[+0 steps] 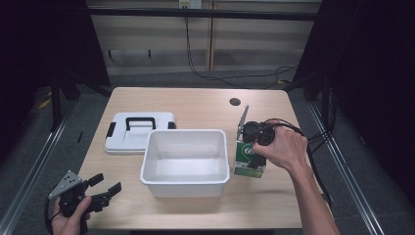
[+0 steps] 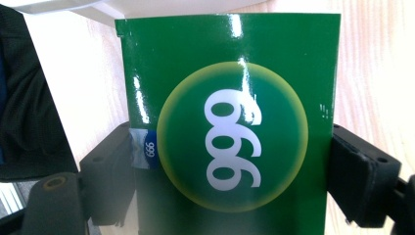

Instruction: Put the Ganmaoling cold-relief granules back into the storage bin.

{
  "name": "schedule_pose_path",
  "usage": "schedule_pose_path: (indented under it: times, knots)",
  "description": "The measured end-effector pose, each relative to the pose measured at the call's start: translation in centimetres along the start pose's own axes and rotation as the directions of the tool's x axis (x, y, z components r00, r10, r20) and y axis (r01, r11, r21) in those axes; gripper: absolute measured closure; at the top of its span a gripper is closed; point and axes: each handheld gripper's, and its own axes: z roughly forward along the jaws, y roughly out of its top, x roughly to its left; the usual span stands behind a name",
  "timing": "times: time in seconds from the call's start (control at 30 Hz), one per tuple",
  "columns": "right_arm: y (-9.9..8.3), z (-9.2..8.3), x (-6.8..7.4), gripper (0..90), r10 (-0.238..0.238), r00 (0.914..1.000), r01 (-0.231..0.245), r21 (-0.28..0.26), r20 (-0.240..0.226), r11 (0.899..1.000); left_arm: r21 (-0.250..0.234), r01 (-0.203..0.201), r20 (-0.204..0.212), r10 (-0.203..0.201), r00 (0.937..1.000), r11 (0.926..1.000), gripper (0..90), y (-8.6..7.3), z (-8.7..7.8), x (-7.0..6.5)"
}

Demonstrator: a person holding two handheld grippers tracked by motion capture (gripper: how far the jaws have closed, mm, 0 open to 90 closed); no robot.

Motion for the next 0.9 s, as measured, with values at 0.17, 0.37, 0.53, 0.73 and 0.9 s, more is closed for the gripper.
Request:
schedule_pose_path:
  times: [0.17, 0.37, 0.53, 0.73, 0.9]
  knots:
    - [0.0, -1.2, 0.2, 16.2, -0.007, 0.9999, 0.007, -0.018, -0.011, 1.0, 0.001, 0.0, -0.001, 0.0, 1.0, 1.0, 16.7, 0.0, 0.0, 0.0]
    - [-0.1, -2.3, 0.0, 16.2, -0.012, 0.9999, 0.012, -0.017, 0.005, 1.0, -0.001, 0.003, -0.002, -0.003, 1.0, 1.0, 16.7, 0.0, 0.0, 0.0]
    - [0.0, -3.0, 0.1, 16.1, -0.005, 0.9999, 0.006, -0.021, 0.01, 1.0, 0.0, 0.002, -0.004, -0.002, 1.0, 1.0, 16.7, 0.0, 0.0, -0.1]
    - [0.1, -3.9, -0.1, 16.1, -0.005, 0.9999, 0.006, -0.026, 0.013, 1.0, 0.003, 0.004, -0.004, -0.004, 1.0, 1.0, 16.7, 0.0, 0.1, 0.0]
    - [0.4, -4.8, -0.1, 16.1, -0.005, 0.9999, 0.005, -0.029, 0.013, 1.0, 0.0, 0.008, -0.005, -0.008, 1.0, 1.0, 16.7, 0.0, 0.1, -0.1]
